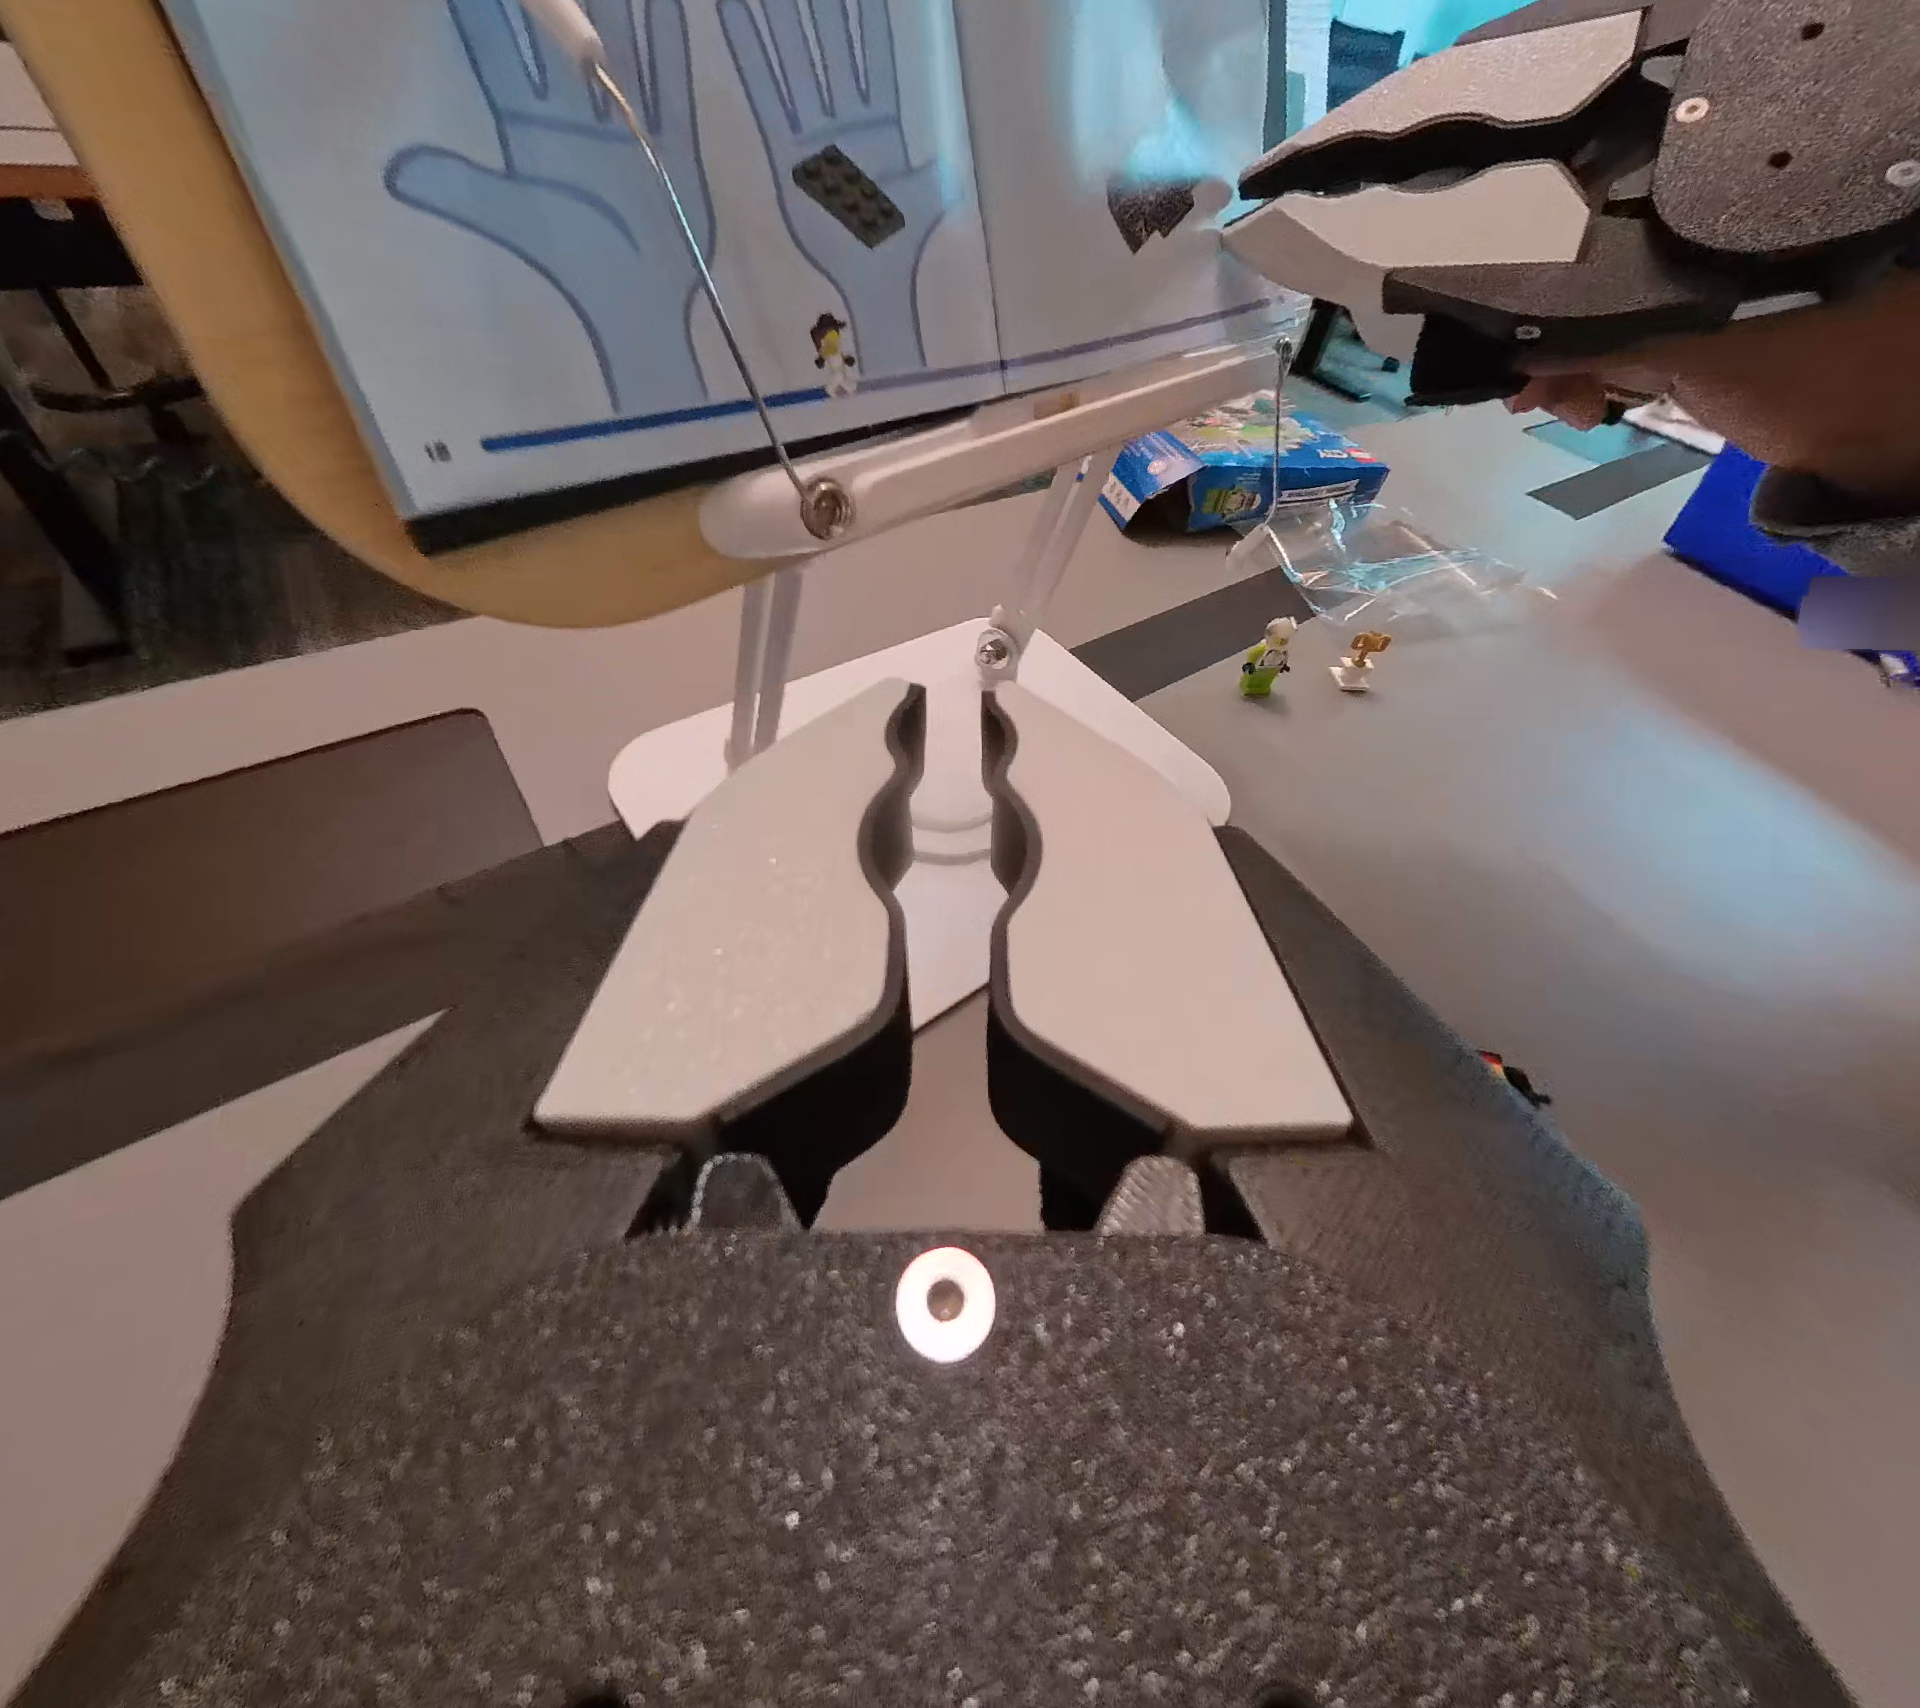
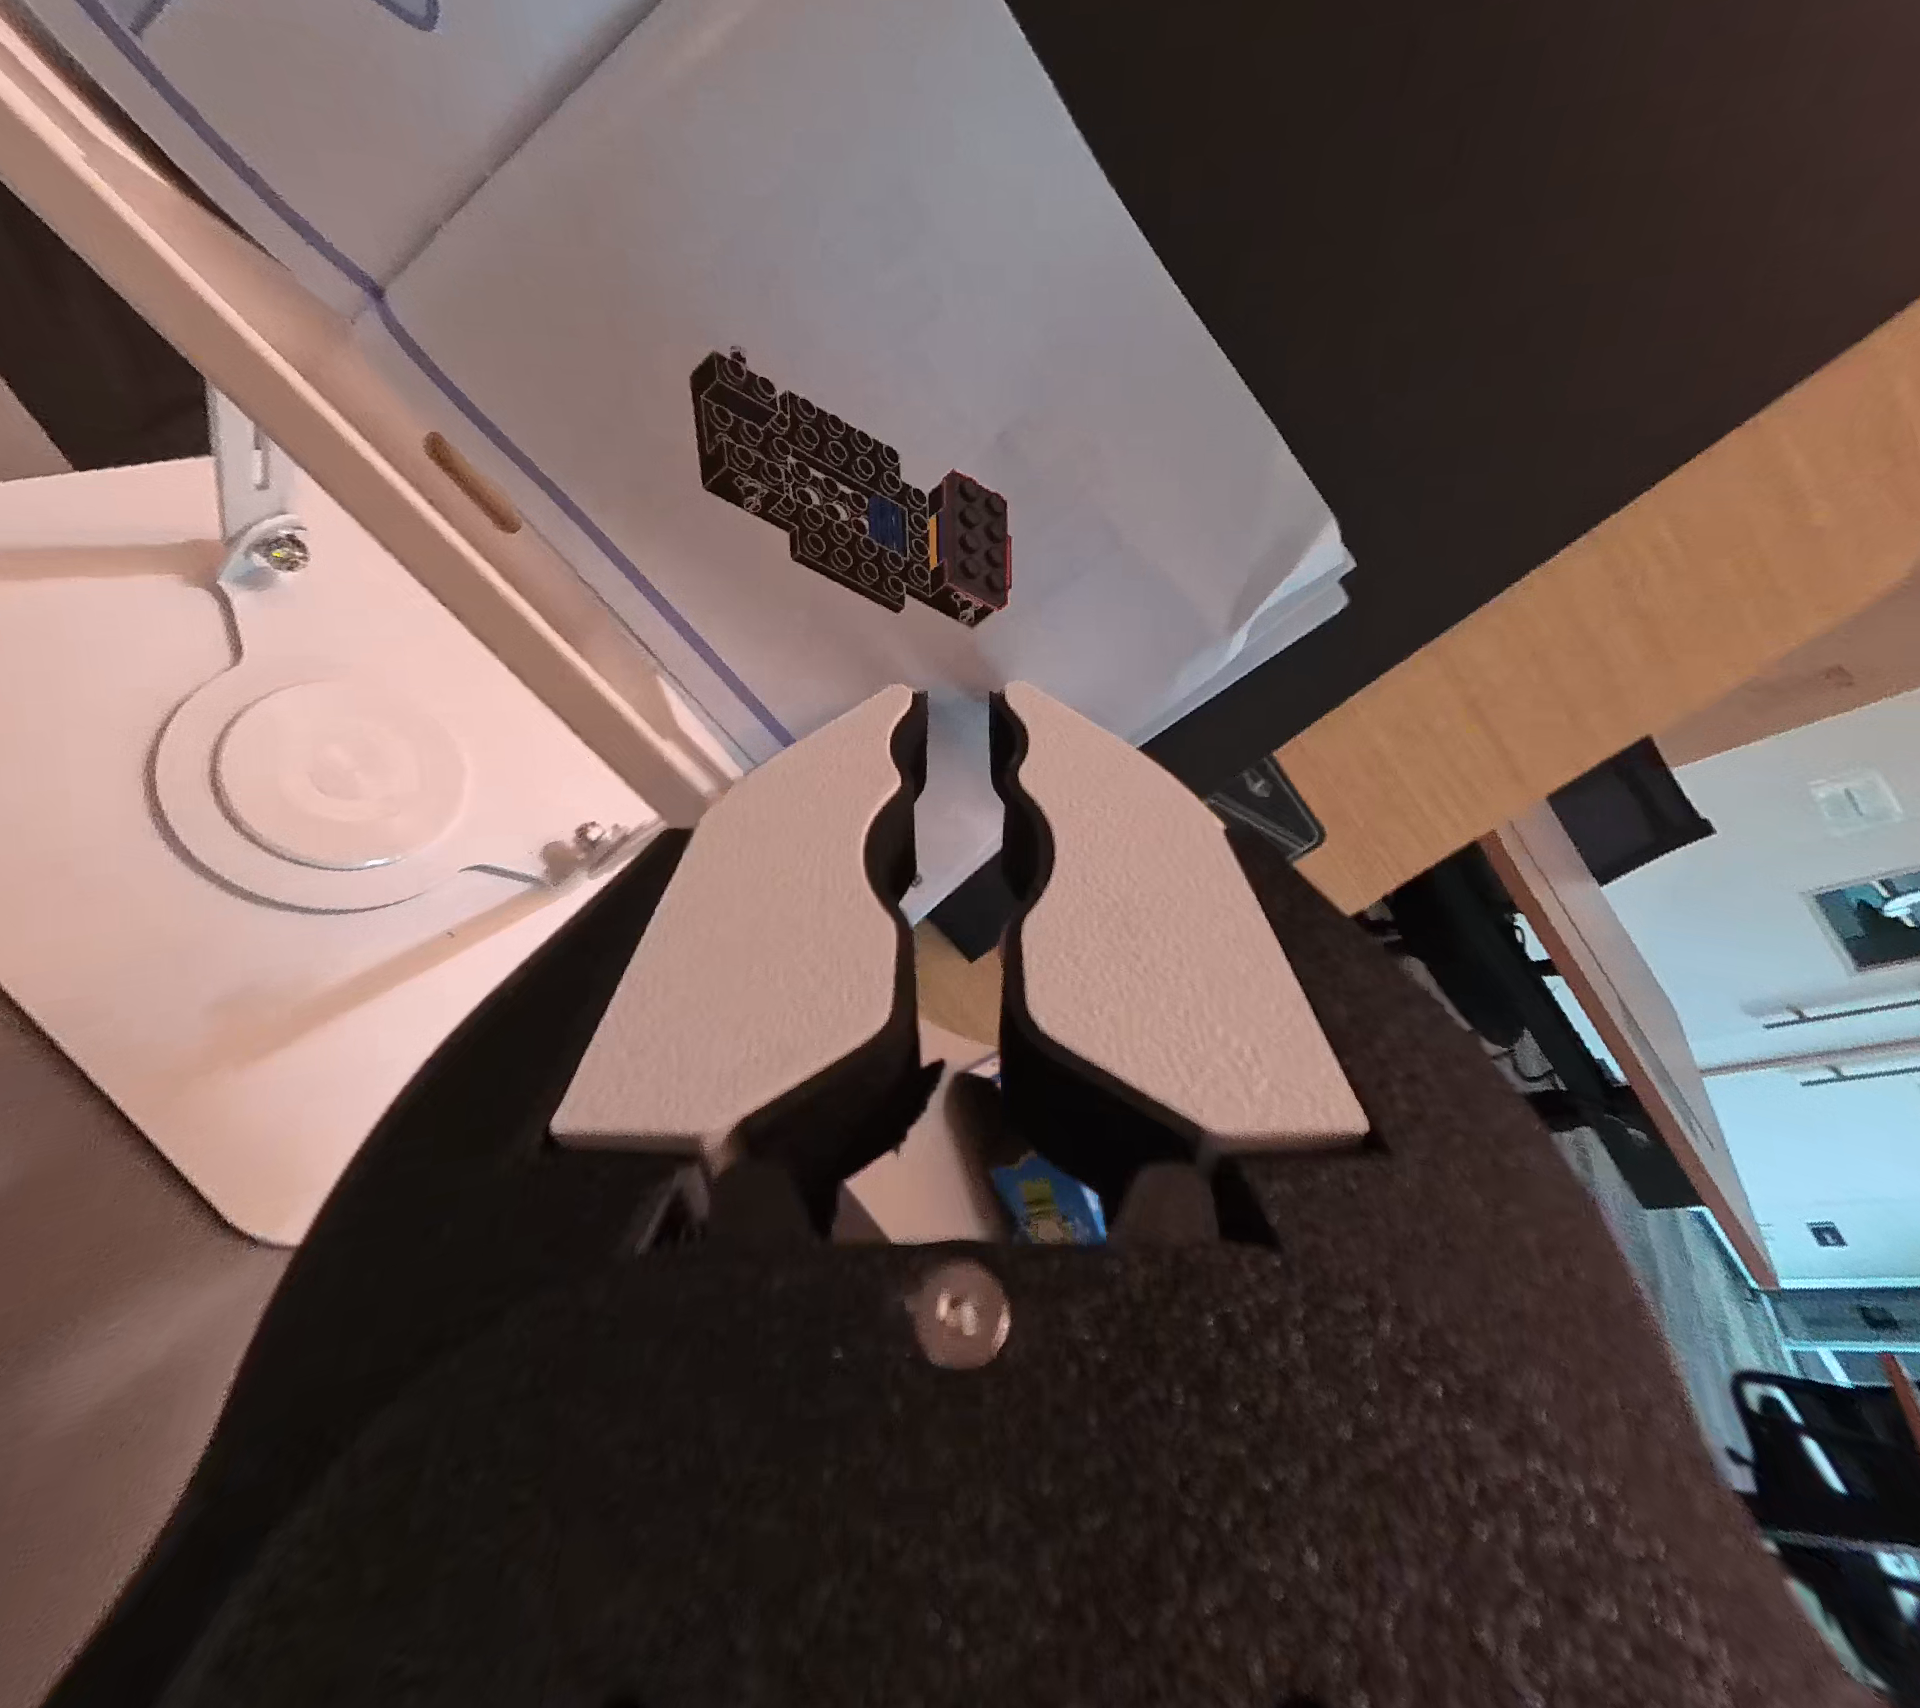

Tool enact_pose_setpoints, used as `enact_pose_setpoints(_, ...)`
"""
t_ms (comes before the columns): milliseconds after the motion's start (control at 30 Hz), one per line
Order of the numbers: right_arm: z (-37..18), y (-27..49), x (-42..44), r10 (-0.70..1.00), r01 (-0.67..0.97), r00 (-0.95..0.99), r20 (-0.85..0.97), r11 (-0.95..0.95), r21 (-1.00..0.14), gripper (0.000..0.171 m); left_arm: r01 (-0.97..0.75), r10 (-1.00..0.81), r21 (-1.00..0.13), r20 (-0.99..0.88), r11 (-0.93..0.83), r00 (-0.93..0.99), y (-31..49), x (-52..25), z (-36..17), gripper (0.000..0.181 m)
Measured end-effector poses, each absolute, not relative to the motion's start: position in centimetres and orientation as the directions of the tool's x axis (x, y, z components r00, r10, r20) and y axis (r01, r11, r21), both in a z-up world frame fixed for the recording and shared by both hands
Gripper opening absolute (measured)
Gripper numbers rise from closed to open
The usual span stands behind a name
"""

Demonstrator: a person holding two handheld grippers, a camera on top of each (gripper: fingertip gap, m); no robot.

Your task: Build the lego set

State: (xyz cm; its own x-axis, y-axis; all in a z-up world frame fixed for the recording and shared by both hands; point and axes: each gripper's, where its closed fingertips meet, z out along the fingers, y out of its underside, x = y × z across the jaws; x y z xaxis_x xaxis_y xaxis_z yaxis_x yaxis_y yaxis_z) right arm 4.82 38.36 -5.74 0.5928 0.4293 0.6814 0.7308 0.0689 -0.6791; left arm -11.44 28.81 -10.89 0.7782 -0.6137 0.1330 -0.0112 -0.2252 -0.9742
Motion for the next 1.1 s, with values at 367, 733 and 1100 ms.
enact_pose_setpoints(367,-6.5,25.9,3.8,0.629,0.089,0.777,0.016,-0.085,-0.992,0.014,-0.053,-0.644,-0.987,0.06,-0.155,0.762,27.5,-10.9,-10.6,0.005)
enact_pose_setpoints(733,-12.3,15.4,6.2,0.534,-0.139,0.818,-0.213,-0.177,-0.974,0.003,-0.115,-0.537,-0.993,-0.092,-0.008,0.838,21.1,-15.7,-4.4,0.0)
enact_pose_setpoints(1100,-14.0,15.1,5.3,0.624,0.02,0.779,-0.06,-0.119,-0.993,0.0,-0.116,-0.348,-0.93,0.014,-0.35,0.937,11.0,-27.4,-15.2,0.002)
